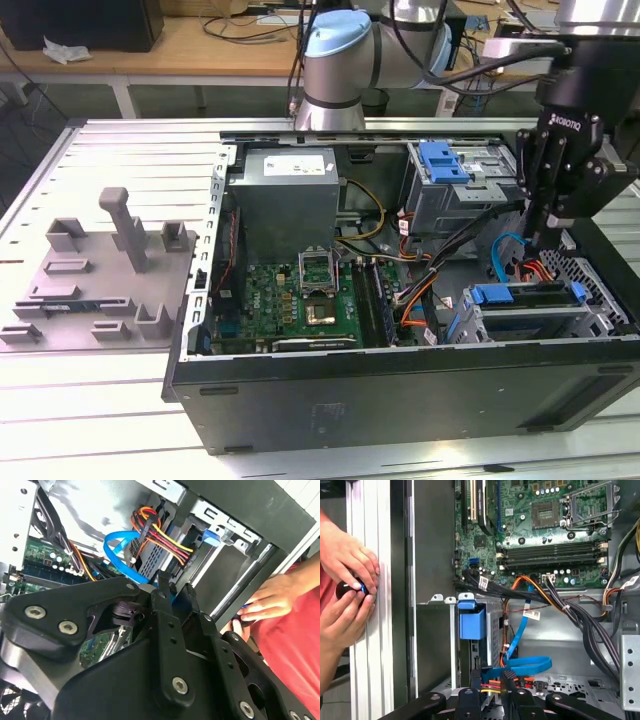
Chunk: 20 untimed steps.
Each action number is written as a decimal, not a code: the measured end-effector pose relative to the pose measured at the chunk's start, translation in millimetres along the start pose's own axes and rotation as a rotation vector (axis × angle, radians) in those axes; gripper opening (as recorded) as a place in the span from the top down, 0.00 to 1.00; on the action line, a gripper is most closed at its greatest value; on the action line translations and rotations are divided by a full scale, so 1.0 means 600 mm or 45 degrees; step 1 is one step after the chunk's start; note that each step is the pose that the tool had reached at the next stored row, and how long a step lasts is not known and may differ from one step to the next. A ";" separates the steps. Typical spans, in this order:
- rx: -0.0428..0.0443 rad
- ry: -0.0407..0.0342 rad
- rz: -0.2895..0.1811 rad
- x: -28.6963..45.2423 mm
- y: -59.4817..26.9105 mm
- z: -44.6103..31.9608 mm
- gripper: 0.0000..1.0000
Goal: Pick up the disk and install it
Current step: 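Insert the second disk wire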
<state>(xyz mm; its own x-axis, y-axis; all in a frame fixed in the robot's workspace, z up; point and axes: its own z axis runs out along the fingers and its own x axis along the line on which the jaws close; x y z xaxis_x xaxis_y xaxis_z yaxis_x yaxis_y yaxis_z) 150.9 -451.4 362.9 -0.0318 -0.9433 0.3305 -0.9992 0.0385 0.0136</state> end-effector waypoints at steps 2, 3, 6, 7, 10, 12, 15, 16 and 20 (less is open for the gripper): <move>-0.015 -0.0007 0.042 0.000 0.000 0.000 0.70; -0.022 -0.0009 0.062 0.000 0.000 0.000 0.70; -0.034 -0.0009 0.098 0.000 0.000 0.000 0.70; -0.035 0.0010 0.100 0.000 0.000 0.000 0.70; -0.035 0.0035 0.100 0.003 0.000 0.001 0.70; -0.035 0.0041 0.100 0.003 0.000 0.001 0.70; -0.035 0.0053 0.100 0.003 0.000 0.003 0.70; -0.035 0.0051 0.100 0.003 0.000 0.003 0.70; -0.035 0.0051 0.100 0.003 0.000 0.004 0.70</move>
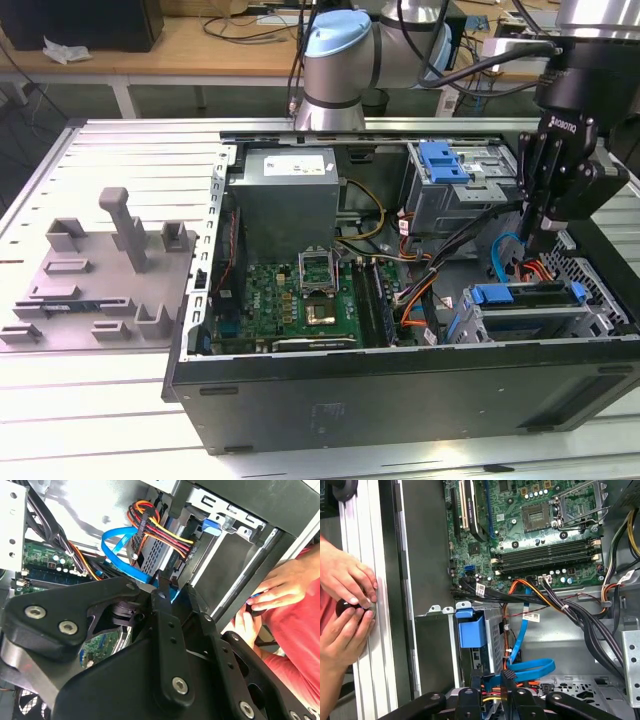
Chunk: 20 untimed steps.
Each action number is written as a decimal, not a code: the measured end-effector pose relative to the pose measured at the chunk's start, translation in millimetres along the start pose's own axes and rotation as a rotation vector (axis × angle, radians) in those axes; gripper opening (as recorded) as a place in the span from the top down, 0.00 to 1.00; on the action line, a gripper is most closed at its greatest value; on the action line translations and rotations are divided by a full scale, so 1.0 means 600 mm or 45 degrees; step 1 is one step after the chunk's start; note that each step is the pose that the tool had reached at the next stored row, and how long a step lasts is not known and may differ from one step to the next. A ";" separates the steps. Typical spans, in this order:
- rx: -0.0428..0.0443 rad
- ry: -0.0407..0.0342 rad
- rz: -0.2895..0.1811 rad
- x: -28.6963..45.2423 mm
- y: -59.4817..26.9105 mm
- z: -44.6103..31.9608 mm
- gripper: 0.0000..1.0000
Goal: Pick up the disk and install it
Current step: 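Insert the second disk wire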
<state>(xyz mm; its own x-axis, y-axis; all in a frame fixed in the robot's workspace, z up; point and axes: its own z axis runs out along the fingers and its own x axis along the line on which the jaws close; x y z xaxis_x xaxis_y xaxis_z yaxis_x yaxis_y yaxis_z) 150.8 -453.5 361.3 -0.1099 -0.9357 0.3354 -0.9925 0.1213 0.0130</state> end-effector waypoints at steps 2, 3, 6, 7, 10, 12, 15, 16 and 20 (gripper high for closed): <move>0.000 -0.0001 0.000 0.000 0.000 0.000 0.78; 0.000 -0.0001 0.000 0.000 0.000 0.000 0.84; 0.000 -0.0001 0.000 0.000 0.000 0.000 0.84; 0.000 -0.0001 0.000 0.000 0.000 0.000 0.84; 0.000 -0.0002 0.000 0.000 0.000 0.000 0.84; 0.000 -0.0003 0.000 0.000 0.000 0.000 0.84; -0.001 -0.0116 0.000 0.005 -0.001 0.001 0.84; -0.001 -0.0187 -0.001 0.007 -0.001 0.002 0.84; -0.003 -0.0661 -0.002 0.019 -0.002 0.002 0.84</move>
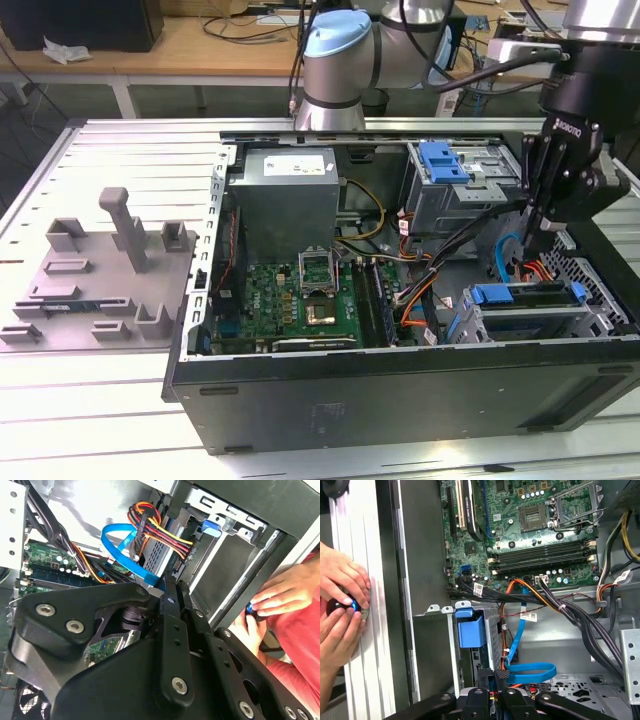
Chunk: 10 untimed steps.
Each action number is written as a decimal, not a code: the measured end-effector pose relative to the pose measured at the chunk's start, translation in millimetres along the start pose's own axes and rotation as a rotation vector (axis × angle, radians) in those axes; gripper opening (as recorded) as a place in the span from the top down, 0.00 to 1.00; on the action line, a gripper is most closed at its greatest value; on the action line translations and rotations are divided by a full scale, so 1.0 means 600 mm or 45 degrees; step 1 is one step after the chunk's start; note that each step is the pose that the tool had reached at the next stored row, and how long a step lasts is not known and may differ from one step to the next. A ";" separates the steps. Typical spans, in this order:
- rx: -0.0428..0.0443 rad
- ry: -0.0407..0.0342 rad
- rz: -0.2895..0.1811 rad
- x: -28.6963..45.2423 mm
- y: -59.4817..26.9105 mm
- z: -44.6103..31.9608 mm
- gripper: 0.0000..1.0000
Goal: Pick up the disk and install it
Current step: 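Insert the second disk wire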
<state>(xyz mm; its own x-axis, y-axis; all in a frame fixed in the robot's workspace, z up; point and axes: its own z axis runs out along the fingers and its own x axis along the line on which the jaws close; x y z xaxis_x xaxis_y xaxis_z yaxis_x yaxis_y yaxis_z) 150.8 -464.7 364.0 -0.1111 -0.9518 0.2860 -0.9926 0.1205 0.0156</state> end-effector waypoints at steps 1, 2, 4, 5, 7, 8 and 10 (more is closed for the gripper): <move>0.000 -0.0079 0.000 0.002 0.000 0.000 0.84; 0.001 -0.0164 0.000 0.005 -0.001 0.000 0.84; 0.002 -0.0327 0.000 0.011 -0.001 0.002 0.84; 0.004 -0.0464 0.000 0.016 -0.002 0.003 0.84; 0.009 -0.0825 0.001 0.026 -0.003 0.006 0.84; 0.011 -0.0969 0.002 0.030 -0.003 0.007 0.84; 0.015 -0.1156 0.002 0.037 -0.004 0.009 0.84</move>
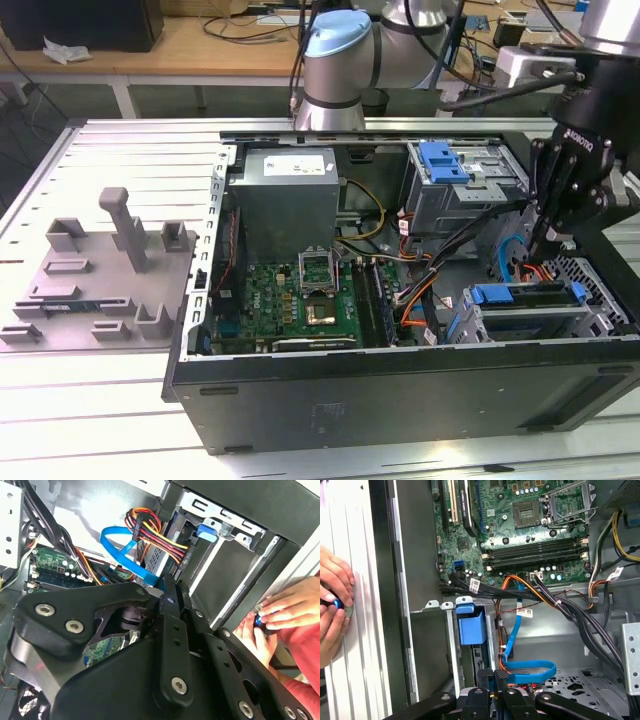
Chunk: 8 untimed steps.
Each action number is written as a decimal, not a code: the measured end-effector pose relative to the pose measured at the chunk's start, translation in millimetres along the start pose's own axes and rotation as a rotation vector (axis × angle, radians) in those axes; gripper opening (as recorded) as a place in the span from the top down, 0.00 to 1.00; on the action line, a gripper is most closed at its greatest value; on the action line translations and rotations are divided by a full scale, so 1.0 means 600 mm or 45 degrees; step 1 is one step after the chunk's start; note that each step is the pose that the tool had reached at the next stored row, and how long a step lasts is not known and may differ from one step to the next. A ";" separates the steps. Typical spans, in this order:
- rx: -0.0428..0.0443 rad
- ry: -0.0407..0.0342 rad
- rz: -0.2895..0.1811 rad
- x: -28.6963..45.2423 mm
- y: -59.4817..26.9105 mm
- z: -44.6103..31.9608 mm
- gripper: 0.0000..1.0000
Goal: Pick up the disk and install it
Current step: 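Insert the second disk wire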
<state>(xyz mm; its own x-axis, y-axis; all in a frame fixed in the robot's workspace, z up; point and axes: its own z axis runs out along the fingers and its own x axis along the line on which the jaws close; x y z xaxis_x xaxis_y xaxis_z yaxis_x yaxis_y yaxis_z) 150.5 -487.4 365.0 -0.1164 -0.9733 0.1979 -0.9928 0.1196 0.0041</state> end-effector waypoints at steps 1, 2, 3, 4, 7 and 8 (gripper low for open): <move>0.001 -0.0072 0.000 0.002 0.000 0.000 0.84; 0.003 -0.0153 0.000 0.005 0.000 0.001 0.84; 0.004 -0.0286 0.001 0.010 -0.001 0.002 0.84; 0.004 -0.0398 0.001 0.015 -0.001 0.003 0.84; 0.004 -0.0660 0.001 0.028 0.000 0.006 0.84; 0.005 -0.0727 0.001 0.031 0.000 0.006 0.84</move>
<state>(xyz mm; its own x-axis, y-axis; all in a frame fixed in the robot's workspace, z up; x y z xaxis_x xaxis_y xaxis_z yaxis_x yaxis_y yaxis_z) 148.3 -506.1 365.1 -0.1182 -0.9828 0.1417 -0.9928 0.1195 0.0004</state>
